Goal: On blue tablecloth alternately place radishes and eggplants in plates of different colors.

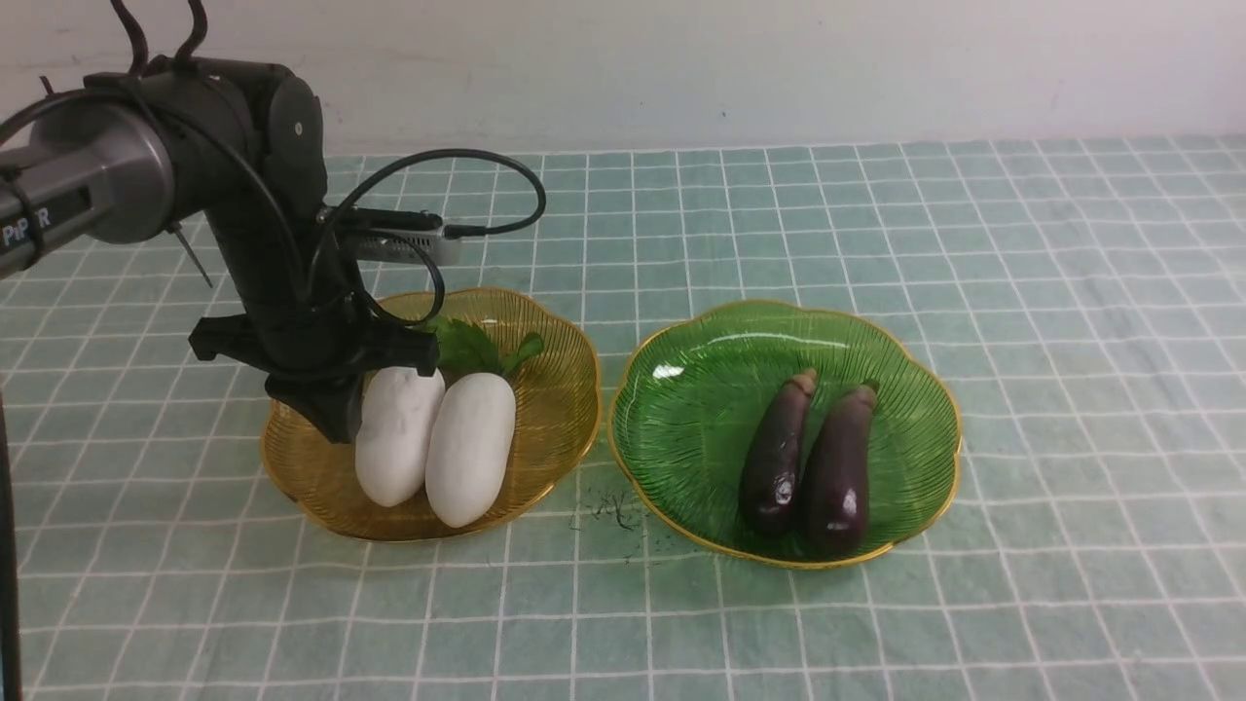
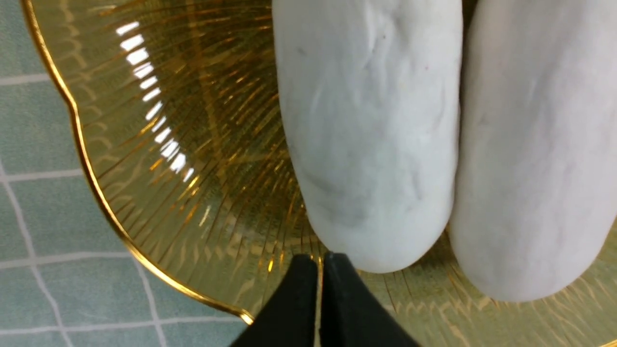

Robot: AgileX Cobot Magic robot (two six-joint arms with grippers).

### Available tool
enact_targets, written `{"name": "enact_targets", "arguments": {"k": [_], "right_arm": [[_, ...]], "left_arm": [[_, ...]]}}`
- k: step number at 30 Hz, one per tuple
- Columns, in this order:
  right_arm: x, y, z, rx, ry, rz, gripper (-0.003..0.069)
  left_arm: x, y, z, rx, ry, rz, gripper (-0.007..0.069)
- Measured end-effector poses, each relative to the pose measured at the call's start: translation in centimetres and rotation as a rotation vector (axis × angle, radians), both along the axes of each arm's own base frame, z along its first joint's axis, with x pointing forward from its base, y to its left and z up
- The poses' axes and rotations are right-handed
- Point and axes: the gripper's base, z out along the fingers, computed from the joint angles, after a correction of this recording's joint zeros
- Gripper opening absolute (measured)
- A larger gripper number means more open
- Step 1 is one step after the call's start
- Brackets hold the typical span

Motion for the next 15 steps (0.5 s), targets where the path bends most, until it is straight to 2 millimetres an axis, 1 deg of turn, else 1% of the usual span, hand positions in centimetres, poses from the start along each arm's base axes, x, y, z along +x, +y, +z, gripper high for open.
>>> {"name": "enact_targets", "arguments": {"k": [1,3,4,7,8,9,10,11,15], "right_arm": [[0.2,-0.1,-0.7,-0.004,0.022,-0.024,-0.0015],[0.4,-0.3,-2.4,-0.01,0.071,-0.074,-0.0015],[0.5,-0.3,-2.5,-0.01,0.075,-0.081,-0.0015],[0.6,-0.5,-4.0,-0.014,0.119,-0.122,-0.0015],[0.7,-0.6,-4.4,-0.015,0.133,-0.134,-0.0015],[0.7,-0.6,-4.7,-0.015,0.137,-0.141,-0.0015],[0.7,-0.7,-4.7,-0.015,0.135,-0.144,-0.0015],[0.7,-0.7,-4.6,-0.013,0.12,-0.153,-0.0015],[0.8,-0.7,-4.6,-0.014,0.105,-0.158,-0.0015]], "left_arm": [[0.0,0.0,0.1,-0.001,-0.003,0.0,-0.0008],[-0.3,0.0,1.1,-0.005,-0.026,-0.001,-0.0008],[-0.3,0.1,1.2,-0.005,-0.029,-0.001,-0.0008],[-0.8,0.1,3.3,-0.012,-0.077,-0.011,-0.0008],[-1.1,0.2,4.9,-0.018,-0.12,-0.02,-0.0008],[-1.3,0.2,5.8,-0.021,-0.141,-0.027,-0.0008],[-1.4,0.2,6.0,-0.022,-0.147,-0.029,-0.0008],[-2.0,0.4,8.2,-0.03,-0.204,-0.036,-0.0008],[-4.0,0.7,11.9,-0.044,-0.303,-0.04,-0.0008]]}}
